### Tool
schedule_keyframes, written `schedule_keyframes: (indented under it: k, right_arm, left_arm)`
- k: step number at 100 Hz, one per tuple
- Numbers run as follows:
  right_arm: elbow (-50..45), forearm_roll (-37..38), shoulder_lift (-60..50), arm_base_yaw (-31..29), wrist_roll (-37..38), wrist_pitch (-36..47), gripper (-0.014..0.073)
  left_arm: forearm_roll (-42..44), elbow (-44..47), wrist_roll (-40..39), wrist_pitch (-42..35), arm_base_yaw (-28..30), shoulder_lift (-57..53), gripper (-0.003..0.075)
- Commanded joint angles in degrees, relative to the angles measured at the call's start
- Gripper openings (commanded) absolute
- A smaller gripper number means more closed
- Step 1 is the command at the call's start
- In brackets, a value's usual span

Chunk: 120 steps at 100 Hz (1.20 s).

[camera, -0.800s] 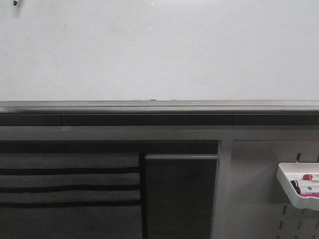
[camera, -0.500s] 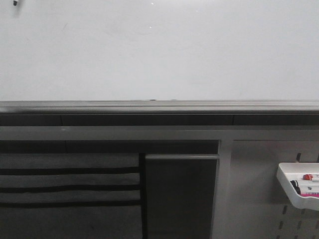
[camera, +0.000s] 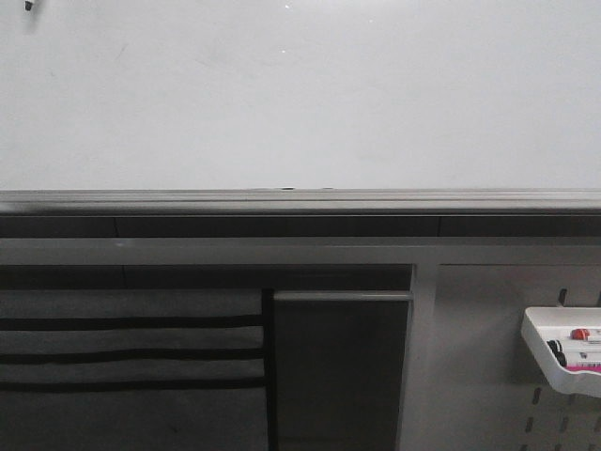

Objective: Write number 3 on whiteboard

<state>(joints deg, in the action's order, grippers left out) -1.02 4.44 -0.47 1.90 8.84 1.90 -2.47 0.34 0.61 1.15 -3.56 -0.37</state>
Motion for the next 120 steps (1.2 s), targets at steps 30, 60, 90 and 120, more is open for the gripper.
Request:
schedule_keyframes:
  k: [30,60,90,120]
  right_arm:
    - [-1.07,4.41,-1.2,-0.34,-0.7,5.01,-0.0074]
    - [-1.07,4.41,-1.2,-0.34,-0.7,7.84,-0.0074]
    - [12.0,3.75,1.4,-0.34,2.85,-6.82,-0.0074]
    - [29.23,3.75,14.29,-0.34,2.74,-20.95,-0.0074]
  left_arm:
    - [-0.41,0.23,-0.61,-4.65,0.13,-1.78,-0.0018]
    - [-2.29,-1.57,-0.61,-5.08,0.13,-1.78,-0.0018]
    - [-2.0,-19.53,-0.61,9.76,0.13,2.05,-0.0018]
    - [1.38,-36.85,-0.61,23.91,0.13,15.78,-0.0018]
